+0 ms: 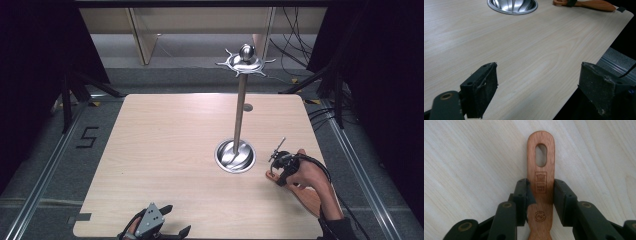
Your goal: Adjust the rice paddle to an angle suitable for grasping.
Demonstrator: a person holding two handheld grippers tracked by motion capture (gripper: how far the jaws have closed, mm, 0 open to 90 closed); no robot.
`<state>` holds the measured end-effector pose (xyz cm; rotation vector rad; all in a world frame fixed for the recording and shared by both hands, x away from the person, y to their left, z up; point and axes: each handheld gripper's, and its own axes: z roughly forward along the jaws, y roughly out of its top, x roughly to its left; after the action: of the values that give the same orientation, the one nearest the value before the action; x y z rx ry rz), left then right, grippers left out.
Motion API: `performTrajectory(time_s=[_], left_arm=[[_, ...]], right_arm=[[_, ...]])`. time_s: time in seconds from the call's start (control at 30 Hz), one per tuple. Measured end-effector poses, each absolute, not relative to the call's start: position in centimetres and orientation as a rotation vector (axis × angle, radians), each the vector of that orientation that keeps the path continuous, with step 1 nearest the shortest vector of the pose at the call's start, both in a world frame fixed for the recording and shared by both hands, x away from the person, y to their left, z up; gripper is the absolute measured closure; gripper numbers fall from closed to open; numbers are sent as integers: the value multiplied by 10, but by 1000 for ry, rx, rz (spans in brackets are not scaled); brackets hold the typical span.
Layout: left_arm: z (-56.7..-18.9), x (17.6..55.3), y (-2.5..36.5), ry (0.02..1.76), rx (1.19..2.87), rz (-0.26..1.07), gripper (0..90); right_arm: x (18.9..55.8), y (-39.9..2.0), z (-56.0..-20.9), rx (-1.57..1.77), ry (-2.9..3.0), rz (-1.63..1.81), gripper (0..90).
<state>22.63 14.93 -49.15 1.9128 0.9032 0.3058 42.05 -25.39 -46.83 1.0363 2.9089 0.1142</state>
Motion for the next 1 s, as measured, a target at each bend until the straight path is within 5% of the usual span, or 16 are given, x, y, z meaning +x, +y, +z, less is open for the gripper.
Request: performTrajectory(time_s=[0.53, 1.0], left_arm=[[-491, 225, 149, 904, 1915, 315, 147], [-492, 226, 148, 905, 1904, 301, 147]], right_arm=[[424, -251, -470, 1031, 2931, 93, 666], [407, -274, -423, 1017, 2792, 580, 670]])
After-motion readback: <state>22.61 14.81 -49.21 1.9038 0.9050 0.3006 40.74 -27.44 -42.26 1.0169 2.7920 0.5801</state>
